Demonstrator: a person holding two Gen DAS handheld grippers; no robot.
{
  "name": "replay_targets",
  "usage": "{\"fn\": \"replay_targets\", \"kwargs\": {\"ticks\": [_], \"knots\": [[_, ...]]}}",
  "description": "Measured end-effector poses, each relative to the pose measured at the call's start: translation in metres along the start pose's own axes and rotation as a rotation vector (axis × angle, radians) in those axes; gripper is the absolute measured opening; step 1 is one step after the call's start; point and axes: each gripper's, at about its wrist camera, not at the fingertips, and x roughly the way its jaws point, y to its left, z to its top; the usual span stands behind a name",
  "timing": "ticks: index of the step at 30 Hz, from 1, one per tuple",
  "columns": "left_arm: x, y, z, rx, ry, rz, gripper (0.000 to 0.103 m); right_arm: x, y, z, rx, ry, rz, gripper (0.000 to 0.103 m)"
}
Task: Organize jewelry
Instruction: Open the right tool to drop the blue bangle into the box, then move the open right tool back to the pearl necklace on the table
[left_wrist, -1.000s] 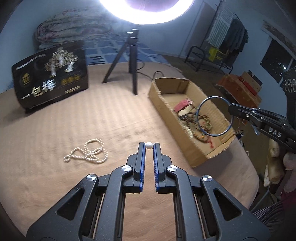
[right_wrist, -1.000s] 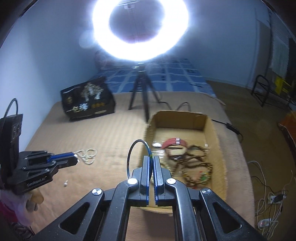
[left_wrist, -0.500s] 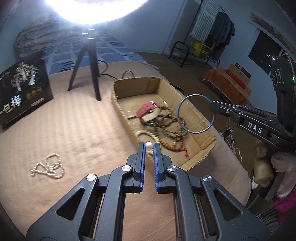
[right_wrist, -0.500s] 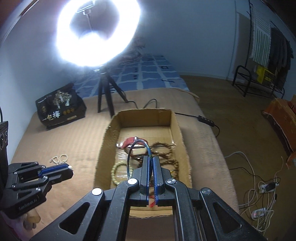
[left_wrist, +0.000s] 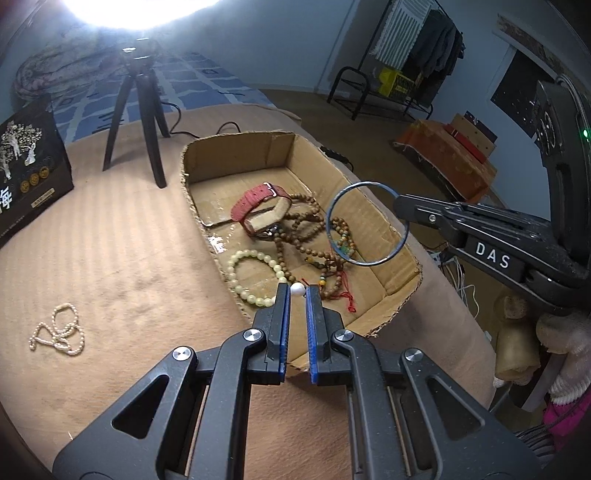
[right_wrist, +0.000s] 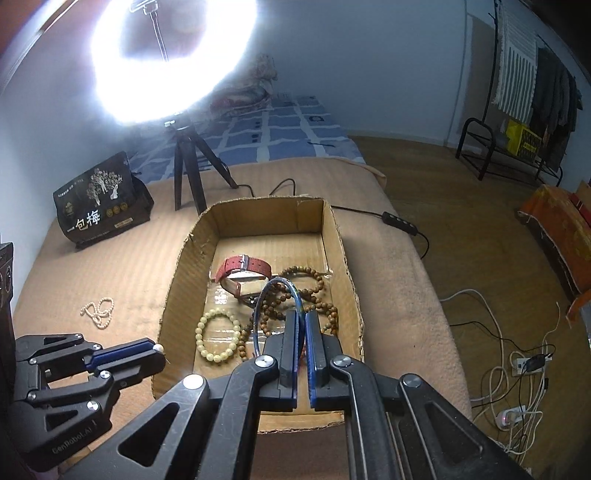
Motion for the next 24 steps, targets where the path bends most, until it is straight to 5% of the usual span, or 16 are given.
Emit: {"fn": "replay_targets", "kwargs": {"ticks": [6, 7, 8, 10, 11, 18, 24], "knots": [[0.0011, -0.0051, 0.0008, 0.009, 0.002, 0.002, 0.007, 0.0032, -0.0031, -0.0012, 0.014, 0.017, 0.015, 0.003], [0.0015, -0.0054, 0.0013, 0.01, 0.006, 0.007, 0.007, 0.0034, -0.0031, -0.0015, 0.014, 0.017, 0.007, 0.007], [0.0023, -0.0052, 0.0017, 0.01, 0.012, 0.011, 0.011, 0.0033, -0.0034, -0.0017, 0.014, 0.014, 0.003, 0.023], [0.0025, -0.005, 0.0015, 0.007, 0.018, 0.018, 0.046, 0.0019, -0.0039, -0.0017, 0.02, 0.005, -0.001, 0.044], [0.0008, -0.0048, 0.0007, 0.008, 0.008, 0.022, 0.05, 0.0011, -0.0042, -0.0016, 0.023, 0.001, 0.002, 0.051], [0.0021, -0.0006, -0.002, 0.011, 0.023, 0.04, 0.05, -0.0014, -0.0013, 0.0, 0.021, -0.025, -0.002, 0.085], [-0.0006, 0.004, -0.0031, 0.001, 0.022, 0.048, 0.05, -0.003, 0.0025, 0.0004, 0.021, -0.036, 0.006, 0.093]]}}
